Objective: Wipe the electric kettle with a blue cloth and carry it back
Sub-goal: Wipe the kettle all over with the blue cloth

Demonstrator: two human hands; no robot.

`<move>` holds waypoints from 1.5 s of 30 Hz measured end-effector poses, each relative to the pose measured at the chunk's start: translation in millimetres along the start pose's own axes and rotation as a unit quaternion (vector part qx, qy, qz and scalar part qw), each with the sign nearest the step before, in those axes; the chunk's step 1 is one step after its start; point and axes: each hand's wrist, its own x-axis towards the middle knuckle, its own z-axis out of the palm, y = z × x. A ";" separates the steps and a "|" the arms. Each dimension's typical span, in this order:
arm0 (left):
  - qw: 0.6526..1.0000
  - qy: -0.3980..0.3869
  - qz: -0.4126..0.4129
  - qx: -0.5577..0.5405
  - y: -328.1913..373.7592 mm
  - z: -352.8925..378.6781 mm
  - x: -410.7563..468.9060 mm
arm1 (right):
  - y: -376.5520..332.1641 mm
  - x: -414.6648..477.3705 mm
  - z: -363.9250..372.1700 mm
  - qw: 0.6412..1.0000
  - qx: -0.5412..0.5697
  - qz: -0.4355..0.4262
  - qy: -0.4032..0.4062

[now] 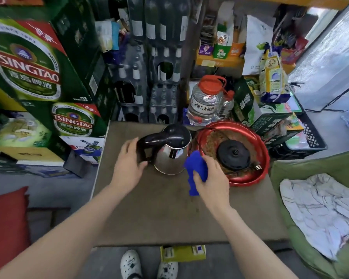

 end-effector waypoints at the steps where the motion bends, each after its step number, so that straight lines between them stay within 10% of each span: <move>1: 1.000 -0.017 -0.007 0.003 -4.3 -0.3 13.5 | -12.1 10.6 3.8 0.999 -0.011 -0.042 0.032; 13: 0.994 -0.042 0.101 -0.029 -58.2 -0.4 37.9 | -59.0 31.1 119.6 0.945 -0.141 -0.272 0.117; 18: 0.994 -0.044 0.095 -0.009 -40.3 7.8 33.2 | -37.3 45.5 96.3 0.968 -0.140 -0.116 0.173; 26: 0.985 -0.108 0.094 0.097 -5.9 14.1 34.5 | -11.3 16.6 100.8 0.985 -0.006 0.169 0.042; 31: 0.987 -0.077 0.090 0.107 2.0 22.8 42.8 | -33.7 36.0 85.9 0.969 0.114 0.077 0.205; 40: 0.989 -0.028 0.112 0.097 -4.0 27.8 50.3 | 2.0 8.2 185.7 0.942 0.230 0.245 -0.010; 45: 0.990 -0.024 0.101 0.099 -4.3 28.3 48.5 | -22.7 30.5 150.1 0.917 0.270 0.216 0.199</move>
